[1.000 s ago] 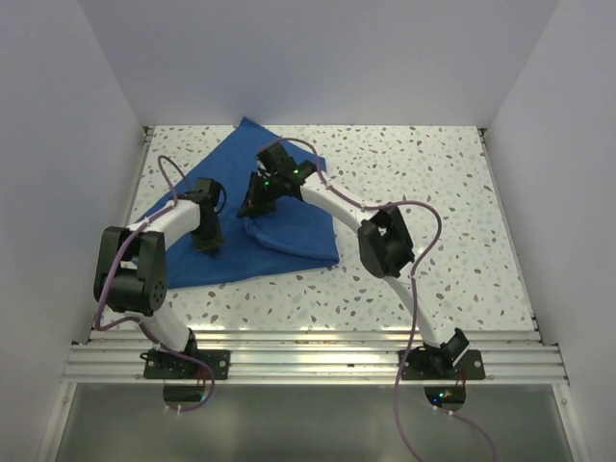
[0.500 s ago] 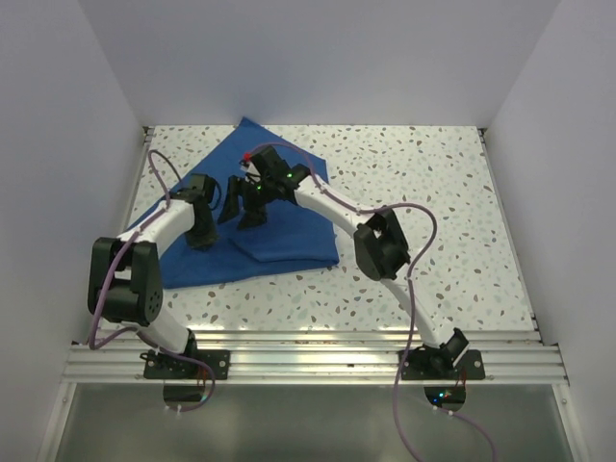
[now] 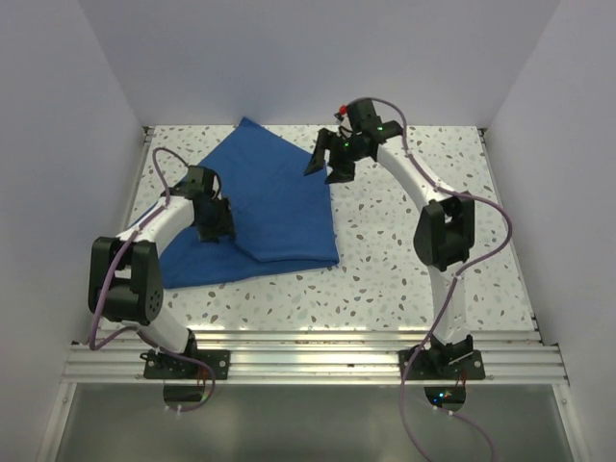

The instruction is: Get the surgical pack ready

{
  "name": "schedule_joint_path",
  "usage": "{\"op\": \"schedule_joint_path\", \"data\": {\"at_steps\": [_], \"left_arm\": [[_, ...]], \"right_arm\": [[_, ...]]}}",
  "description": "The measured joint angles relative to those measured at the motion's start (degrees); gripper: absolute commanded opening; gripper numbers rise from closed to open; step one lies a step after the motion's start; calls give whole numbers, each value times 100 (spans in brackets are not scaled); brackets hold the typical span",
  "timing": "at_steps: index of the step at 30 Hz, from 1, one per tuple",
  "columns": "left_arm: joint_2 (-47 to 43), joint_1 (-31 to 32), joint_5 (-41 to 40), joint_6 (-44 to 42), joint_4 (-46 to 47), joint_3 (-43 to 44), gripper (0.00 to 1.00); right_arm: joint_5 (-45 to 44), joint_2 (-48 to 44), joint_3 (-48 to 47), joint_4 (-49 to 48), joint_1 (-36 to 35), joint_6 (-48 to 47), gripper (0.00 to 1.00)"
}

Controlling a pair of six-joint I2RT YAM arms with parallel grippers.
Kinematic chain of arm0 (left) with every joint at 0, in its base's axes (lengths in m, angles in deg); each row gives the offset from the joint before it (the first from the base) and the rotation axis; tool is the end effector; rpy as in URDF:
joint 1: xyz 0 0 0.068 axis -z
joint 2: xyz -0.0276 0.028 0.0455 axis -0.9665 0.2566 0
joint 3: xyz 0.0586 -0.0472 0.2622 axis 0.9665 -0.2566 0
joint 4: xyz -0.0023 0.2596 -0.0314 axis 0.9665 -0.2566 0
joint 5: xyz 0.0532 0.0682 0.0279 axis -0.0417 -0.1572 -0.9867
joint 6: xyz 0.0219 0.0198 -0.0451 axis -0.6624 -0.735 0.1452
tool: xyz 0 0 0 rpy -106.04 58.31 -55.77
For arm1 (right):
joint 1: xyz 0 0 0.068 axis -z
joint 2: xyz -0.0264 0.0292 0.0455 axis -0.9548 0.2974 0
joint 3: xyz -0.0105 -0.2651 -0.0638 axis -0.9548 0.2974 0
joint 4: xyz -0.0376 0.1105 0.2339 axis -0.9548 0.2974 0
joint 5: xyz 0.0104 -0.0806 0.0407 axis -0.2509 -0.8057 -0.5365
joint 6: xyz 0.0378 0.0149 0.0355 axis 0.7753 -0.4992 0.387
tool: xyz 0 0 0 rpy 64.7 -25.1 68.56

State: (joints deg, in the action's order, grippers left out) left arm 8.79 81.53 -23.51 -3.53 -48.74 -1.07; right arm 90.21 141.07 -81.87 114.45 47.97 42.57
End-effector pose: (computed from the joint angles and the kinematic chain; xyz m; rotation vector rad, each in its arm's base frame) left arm 0.3100 -0.0368 0.2020 -0.3827 2.7497 -0.2149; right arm 0.4424 0.2218 0.2806 -0.0046 2.6126 1.0064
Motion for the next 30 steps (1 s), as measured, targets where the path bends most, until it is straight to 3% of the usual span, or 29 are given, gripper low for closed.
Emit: {"op": "schedule_joint_path", "data": {"at_steps": [7,10,11,13,14,15,22,30], "left_arm": [[319,0,671,4,236,22,55],[481,0,822,7,313,22,50],[511,0,855,9,330,22,36],[553,0,894,17,343,26,20],[570,-2,898,24,341,31,3],[588,-2,911,52,339,37,0],[498,7,732,66,262,122,0],[-15,11,-24,164,90,227,0]], "right_arm": [[-234,-551,846,133,328,-380,75],[-258,-555,1067,232,269,-527,75],[-258,-555,1130,273,258,-566,75],[-258,-553,1204,350,227,-643,75],[-260,-553,1213,385,223,-673,75],[-260,-553,1217,400,223,-710,75],[-256,-553,1419,400,225,-828,75],[-256,-549,1585,400,195,-876,75]]}}
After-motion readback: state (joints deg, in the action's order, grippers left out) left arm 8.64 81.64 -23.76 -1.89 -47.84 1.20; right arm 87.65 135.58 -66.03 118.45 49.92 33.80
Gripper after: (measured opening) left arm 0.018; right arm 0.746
